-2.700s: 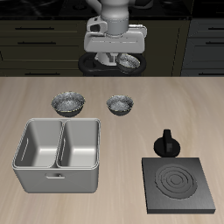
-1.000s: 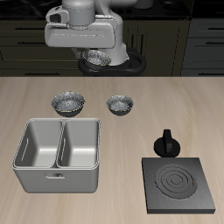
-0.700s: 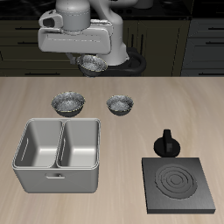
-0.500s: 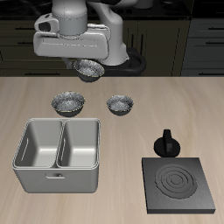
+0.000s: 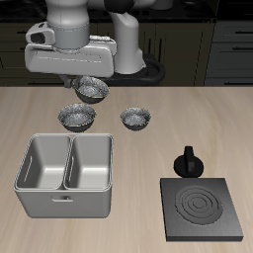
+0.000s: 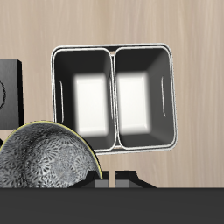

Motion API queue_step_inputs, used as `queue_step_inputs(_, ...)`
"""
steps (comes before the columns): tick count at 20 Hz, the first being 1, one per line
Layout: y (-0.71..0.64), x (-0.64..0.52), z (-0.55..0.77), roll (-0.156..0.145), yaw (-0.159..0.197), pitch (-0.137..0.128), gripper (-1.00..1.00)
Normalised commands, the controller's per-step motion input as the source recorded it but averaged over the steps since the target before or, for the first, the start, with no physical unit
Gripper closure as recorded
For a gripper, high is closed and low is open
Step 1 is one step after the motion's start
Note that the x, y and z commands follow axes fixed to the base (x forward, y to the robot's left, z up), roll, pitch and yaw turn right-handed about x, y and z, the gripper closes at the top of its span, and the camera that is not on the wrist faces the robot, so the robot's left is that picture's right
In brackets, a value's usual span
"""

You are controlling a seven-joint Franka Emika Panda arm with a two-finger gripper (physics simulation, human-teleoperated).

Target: Place the smallest bowl in the left side of the drainer and the medium bowl in the right side

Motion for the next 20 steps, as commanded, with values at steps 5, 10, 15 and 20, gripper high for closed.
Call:
queue_step_inputs(5, 0.06, 0.28, -0.07, 0.003, 0.000, 0.015, 1.00)
queue_step_inputs(10, -0.09, 0.29, -0.09, -0.012, 0.002, 0.016, 1.00)
queue_step_inputs(15, -0.01, 0.07, -0.09, 0.003, 0.014, -0.008, 1.00)
queue_step_inputs(20, 0.03, 0.05, -0.26, -0.006, 0.014, 0.029, 1.00)
